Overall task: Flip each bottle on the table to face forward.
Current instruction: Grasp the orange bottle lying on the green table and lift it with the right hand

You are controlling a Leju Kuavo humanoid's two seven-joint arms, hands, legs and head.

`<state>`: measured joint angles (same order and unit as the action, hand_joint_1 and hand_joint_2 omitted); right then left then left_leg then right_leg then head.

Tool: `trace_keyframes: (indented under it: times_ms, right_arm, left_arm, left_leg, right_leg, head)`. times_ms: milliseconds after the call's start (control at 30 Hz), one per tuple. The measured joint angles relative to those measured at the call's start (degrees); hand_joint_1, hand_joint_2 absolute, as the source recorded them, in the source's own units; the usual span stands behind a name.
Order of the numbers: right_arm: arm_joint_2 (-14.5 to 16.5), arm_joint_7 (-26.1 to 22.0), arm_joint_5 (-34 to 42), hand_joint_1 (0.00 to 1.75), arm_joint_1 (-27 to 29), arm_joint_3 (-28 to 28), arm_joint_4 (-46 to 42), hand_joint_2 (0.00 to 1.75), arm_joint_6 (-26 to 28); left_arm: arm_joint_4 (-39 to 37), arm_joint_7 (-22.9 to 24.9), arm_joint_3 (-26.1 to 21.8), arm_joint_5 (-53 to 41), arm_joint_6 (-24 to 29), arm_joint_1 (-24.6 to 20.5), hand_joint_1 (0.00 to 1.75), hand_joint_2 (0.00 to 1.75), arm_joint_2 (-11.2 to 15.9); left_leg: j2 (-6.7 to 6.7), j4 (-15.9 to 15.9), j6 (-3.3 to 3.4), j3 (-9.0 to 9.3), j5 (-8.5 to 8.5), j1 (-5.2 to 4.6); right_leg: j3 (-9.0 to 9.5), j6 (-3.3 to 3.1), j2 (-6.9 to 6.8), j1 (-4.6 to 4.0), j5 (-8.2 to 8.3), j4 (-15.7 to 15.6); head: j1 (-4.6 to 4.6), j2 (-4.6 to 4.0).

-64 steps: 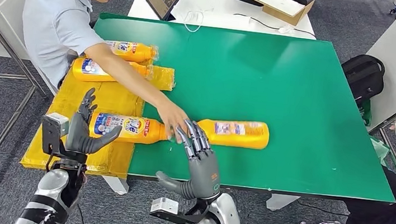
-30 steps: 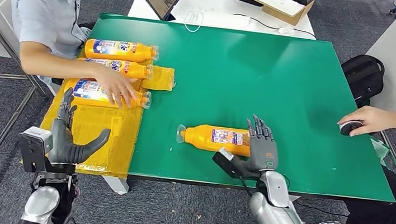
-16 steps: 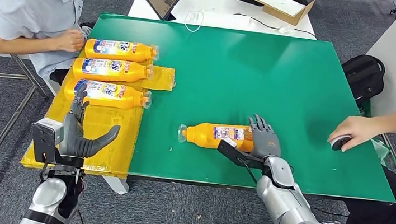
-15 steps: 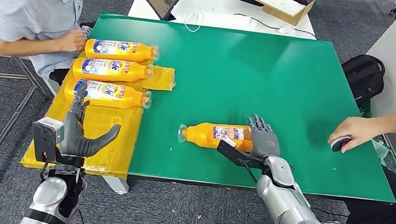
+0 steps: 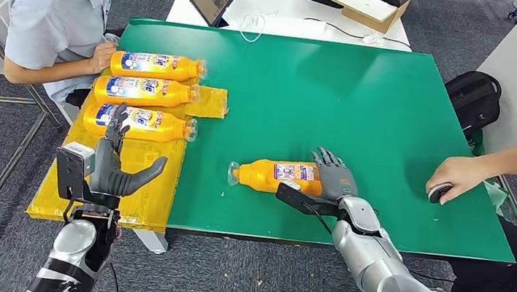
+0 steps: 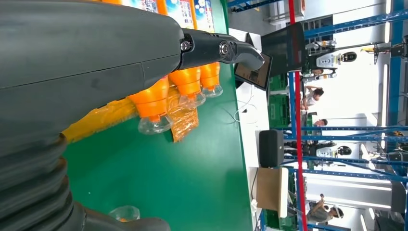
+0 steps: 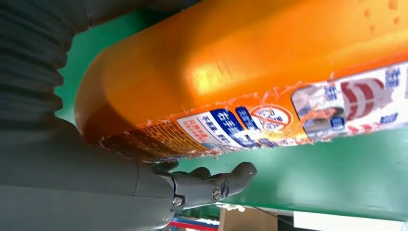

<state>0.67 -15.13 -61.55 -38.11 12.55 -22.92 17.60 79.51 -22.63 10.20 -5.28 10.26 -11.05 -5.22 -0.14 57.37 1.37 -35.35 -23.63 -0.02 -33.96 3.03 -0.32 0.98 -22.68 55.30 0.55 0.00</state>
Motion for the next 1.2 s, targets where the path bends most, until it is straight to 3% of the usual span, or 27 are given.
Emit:
trace_keyframes:
  times_ms: [400,600,800,1033,1200]
  right_arm:
    - [0.0,0.9,2.1,1.75,-1.8,1.0,1.7,1.75,-7.2]
    - [0.9,-7.5,14.5,1.75,-0.3,-2.7,1.5,1.75,-8.2]
    - [1.9,-9.5,17.1,1.75,0.5,-5.4,1.2,1.75,-9.2]
    - [4.2,-17.1,32.6,1.75,2.8,-9.2,-2.0,1.75,-17.7]
    - [7.6,-22.3,42.4,1.75,8.7,-10.2,-11.5,1.75,-12.8]
  left_arm:
    - [-1.6,-0.3,0.7,0.5,-0.2,-0.5,0.0,1.75,0.0]
    - [-1.6,-0.1,0.7,1.1,-2.0,0.7,0.0,1.75,0.4]
    - [-1.6,-0.1,0.6,1.4,-2.4,0.9,0.0,1.75,0.6]
    - [-1.6,-0.1,0.6,7.8,-8.0,1.4,0.0,1.75,0.6]
    - [-1.6,0.3,1.1,13.4,-12.9,4.2,0.0,1.75,0.2]
  left_leg:
    - [0.05,0.0,0.0,0.19,-0.01,0.0]
    - [0.21,0.0,-0.03,0.44,-0.08,0.02]
    - [0.27,0.0,-0.06,0.68,-0.08,0.06]
    - [0.27,0.0,-0.07,0.7,-0.05,0.08]
    - [0.22,0.0,-0.07,0.39,-0.04,0.09]
  right_leg:
    - [0.16,0.0,0.0,0.0,-0.01,0.0]
    - [0.35,-0.02,0.13,-0.01,-0.02,0.0]
    - [0.52,-0.04,0.21,-0.04,-0.01,0.0]
    - [0.6,-0.06,0.22,-0.06,0.02,0.0]
    - [0.33,-0.05,0.2,-0.07,0.0,0.0]
  head:
    - [0.0,0.0]
    - [-0.01,0.0]
    - [-0.01,0.0]
    - [0.0,0.0]
    - [0.02,0.0]
